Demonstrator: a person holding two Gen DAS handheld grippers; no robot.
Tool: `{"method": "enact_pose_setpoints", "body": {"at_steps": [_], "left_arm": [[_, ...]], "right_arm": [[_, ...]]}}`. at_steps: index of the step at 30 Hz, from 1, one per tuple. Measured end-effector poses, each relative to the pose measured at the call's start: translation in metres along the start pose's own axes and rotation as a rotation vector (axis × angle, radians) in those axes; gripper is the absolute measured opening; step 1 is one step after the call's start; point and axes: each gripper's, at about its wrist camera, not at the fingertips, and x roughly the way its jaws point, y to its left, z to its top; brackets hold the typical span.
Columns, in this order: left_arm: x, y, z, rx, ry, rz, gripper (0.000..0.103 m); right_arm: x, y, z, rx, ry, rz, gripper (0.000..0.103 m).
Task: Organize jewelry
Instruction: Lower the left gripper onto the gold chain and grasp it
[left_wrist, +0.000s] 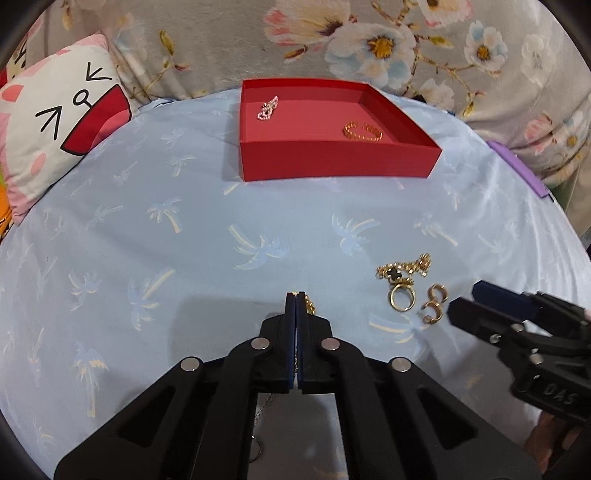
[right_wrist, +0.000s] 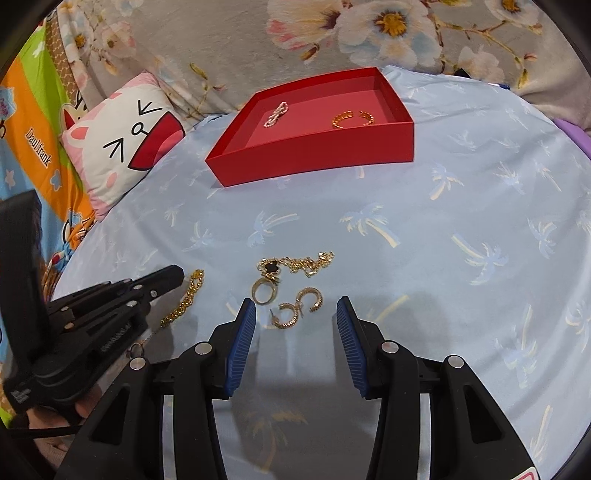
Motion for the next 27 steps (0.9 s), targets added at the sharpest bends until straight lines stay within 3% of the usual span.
{"method": "enact_pose_setpoints", "body": {"at_steps": [10, 15, 20, 23, 27], "left_arm": [[-0.006, 0.007, 0.001, -0.035, 0.008, -0.050, 0.000], [-0.001, 0.005, -0.015, -0.031, 0.039, -0.039, 0.014], [-0.006, 0.001, -0.032, 0.011, 0.039, -0.016, 0.014], [-0.006, -0.005, -0.035, 0.049, 0.019, 0.032, 0.006], [-0.007, -0.005, -0.035, 0.069, 0.016, 0.030, 0.004]], "right_arm": [[0.005, 0.012, 0.008, -0.032, -0.001, 0.021, 0.040], [0.002, 0.009, 0.005, -0.025, 0.004, 0.018, 0.040], [0.000, 0.007, 0.003, -0.020, 0.002, 0.015, 0.040], [0.002, 0.005, 0.003, -0.017, 0.007, 0.012, 0.040], [0.004, 0.004, 0.001, -0.008, 0.012, 0.013, 0.040]]}}
